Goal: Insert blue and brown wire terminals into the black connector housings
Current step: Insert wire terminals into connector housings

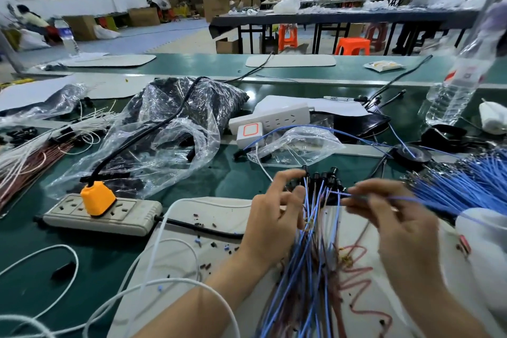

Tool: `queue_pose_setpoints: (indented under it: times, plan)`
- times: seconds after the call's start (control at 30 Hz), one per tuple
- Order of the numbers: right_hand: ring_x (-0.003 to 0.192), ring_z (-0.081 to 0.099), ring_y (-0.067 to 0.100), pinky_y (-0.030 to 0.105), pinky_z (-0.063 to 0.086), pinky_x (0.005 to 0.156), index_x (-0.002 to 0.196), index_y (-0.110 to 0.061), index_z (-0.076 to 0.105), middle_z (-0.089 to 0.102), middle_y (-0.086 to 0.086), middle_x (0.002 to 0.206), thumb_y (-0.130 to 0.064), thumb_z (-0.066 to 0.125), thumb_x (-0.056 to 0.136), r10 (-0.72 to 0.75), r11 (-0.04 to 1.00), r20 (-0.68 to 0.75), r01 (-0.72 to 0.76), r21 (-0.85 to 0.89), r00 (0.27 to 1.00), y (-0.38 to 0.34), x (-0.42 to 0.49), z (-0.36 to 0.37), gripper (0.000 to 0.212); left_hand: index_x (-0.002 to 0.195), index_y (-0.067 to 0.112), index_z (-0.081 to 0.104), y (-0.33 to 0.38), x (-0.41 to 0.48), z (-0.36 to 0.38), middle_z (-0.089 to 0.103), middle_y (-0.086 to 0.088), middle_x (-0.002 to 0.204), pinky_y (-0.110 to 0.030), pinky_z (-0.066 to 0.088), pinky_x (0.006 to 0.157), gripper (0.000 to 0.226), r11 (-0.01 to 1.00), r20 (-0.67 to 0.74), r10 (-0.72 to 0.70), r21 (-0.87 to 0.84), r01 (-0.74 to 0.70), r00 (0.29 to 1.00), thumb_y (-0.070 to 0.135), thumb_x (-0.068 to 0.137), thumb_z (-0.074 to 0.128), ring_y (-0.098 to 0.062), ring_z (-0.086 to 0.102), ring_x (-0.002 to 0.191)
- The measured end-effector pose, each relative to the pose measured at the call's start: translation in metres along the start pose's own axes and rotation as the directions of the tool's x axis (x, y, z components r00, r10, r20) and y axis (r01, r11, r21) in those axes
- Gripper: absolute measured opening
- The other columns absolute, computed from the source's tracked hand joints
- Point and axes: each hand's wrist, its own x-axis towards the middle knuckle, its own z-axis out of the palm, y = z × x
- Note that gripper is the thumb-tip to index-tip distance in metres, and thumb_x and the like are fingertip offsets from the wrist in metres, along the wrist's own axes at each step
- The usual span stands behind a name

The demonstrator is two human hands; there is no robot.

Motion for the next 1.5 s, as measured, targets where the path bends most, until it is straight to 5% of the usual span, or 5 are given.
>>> queue_pose_setpoints:
  times: [0.2, 0.83, 1.1, 1.3, 1.5]
  plan:
    - [0.079, 0.061, 0.006, 0.016, 0.048, 0.072, 0.093, -0.009, 0.074, 0.064, -0.001, 0.086, -0.010, 0.072, 0.074, -0.285, 0.756, 0.522, 0.524, -0.393, 0.804, 0.009, -0.021, 0.025, 0.020, 0.130, 0.020, 0.044, 0.015, 0.001, 0.003, 0.045, -0.005, 0.061, -0.010, 0.029, 0.038, 0.046, 0.830, -0.089, -0.254, -0.530, 0.170, 0.963, 0.039, 0.088, 0.043, 0.000, 0.035, 0.036]
    - [0.084, 0.060, 0.017, 0.024, 0.049, 0.074, 0.094, -0.010, 0.071, 0.065, -0.002, 0.094, -0.015, 0.065, 0.086, -0.346, 0.676, 0.644, 0.657, -0.334, 0.683, 0.005, -0.024, 0.028, 0.011, 0.115, 0.020, 0.055, 0.019, -0.007, 0.010, 0.042, 0.001, 0.062, -0.021, 0.022, 0.046, 0.042, 0.585, 0.035, -0.456, -0.742, 0.328, 0.890, 0.044, 0.082, 0.043, -0.013, 0.024, 0.049]
    - [0.079, 0.066, 0.003, 0.012, 0.047, 0.072, 0.084, -0.029, 0.068, 0.069, -0.012, 0.083, -0.007, 0.069, 0.076, -0.181, 0.945, 0.216, 0.231, -0.232, 0.959, 0.010, -0.013, 0.017, 0.024, 0.106, 0.013, 0.057, 0.018, -0.007, 0.009, 0.056, -0.002, 0.075, -0.021, 0.037, 0.053, 0.020, 0.829, 0.087, -0.289, -0.476, 0.295, 0.953, 0.019, 0.091, 0.047, -0.011, 0.045, 0.059]
    - [0.079, 0.067, 0.006, 0.010, 0.048, 0.071, 0.085, -0.033, 0.068, 0.071, -0.008, 0.082, 0.001, 0.070, 0.081, -0.074, 0.992, 0.048, 0.079, -0.102, 0.996, 0.011, -0.007, 0.010, 0.034, 0.103, 0.017, 0.061, 0.020, -0.014, 0.017, 0.063, -0.003, 0.078, -0.035, 0.048, 0.062, 0.017, 0.967, 0.121, -0.113, -0.214, 0.137, 0.986, 0.023, 0.087, 0.061, -0.015, 0.057, 0.069]
    - [0.078, 0.069, 0.009, 0.013, 0.050, 0.070, 0.087, -0.029, 0.067, 0.072, -0.005, 0.082, -0.002, 0.069, 0.083, -0.046, 0.990, 0.091, 0.058, -0.127, 0.995, 0.017, -0.011, 0.011, 0.028, 0.097, 0.026, 0.062, 0.020, -0.015, 0.015, 0.066, 0.018, 0.079, -0.025, 0.052, 0.065, 0.013, 0.981, 0.026, -0.043, -0.190, 0.047, 0.999, 0.021, 0.085, 0.063, -0.001, 0.062, 0.073]
